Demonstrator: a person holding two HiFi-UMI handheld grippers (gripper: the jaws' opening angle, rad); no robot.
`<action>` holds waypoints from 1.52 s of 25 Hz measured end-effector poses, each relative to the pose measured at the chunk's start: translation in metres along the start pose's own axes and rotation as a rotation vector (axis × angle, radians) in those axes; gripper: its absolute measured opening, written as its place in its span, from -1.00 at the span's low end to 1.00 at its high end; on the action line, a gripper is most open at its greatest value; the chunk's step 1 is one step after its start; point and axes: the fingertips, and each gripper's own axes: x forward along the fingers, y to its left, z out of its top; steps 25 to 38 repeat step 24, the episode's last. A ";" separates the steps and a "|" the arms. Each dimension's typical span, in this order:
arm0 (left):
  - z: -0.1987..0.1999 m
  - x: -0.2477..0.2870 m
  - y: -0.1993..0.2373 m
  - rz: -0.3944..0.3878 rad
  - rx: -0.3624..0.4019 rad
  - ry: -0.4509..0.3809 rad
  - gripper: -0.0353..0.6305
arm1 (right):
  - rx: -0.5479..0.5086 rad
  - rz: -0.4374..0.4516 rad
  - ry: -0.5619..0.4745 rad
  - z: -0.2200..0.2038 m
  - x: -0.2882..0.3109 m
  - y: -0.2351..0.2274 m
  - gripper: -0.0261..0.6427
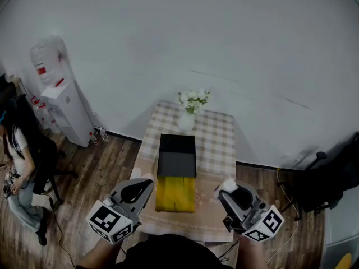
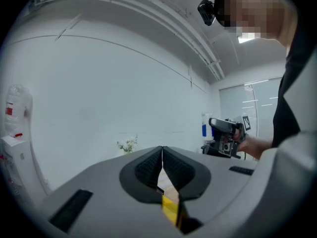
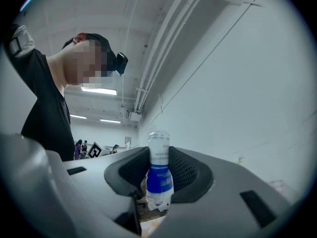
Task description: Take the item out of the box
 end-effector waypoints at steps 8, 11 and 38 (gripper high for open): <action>0.000 0.000 0.001 0.012 0.004 -0.003 -0.85 | 0.019 0.007 0.014 -0.007 0.003 -0.003 -0.52; -0.002 -0.002 0.001 0.016 0.004 0.000 -0.85 | 0.021 0.013 0.021 -0.009 0.004 -0.001 -0.52; -0.010 -0.002 -0.005 0.015 -0.012 0.013 -0.85 | 0.013 0.010 0.016 -0.005 -0.005 -0.002 -0.52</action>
